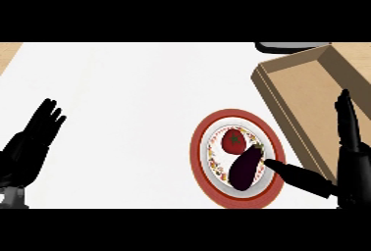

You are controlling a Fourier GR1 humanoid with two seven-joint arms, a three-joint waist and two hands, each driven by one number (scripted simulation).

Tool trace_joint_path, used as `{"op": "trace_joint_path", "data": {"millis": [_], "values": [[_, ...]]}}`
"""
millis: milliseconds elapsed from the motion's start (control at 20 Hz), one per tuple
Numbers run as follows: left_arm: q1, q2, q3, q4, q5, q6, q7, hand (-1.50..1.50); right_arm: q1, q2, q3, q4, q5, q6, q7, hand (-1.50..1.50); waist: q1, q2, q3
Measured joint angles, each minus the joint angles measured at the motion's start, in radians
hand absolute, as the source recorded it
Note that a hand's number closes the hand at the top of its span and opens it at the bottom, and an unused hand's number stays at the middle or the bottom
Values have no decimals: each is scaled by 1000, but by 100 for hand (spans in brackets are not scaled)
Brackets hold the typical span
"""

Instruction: Pick the tomato from the plate and place it in the cardboard box

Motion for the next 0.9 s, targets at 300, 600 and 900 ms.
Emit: {"op": "trace_joint_path", "data": {"millis": [300, 600, 900], "values": [[-15, 2, -5, -18, 1, 2, 26, 0, 14, -166, 65, -44, 188, 185, 336, -150, 16, 3, -4], [-42, 0, -16, -22, -3, -4, 46, 0, -124, -195, 154, -97, 242, 455, 730, -150, 46, 9, -3], [-60, -11, -15, -12, -7, -9, 52, 0, -326, -68, 215, -52, 191, 634, 985, -150, 54, 10, 0]]}}
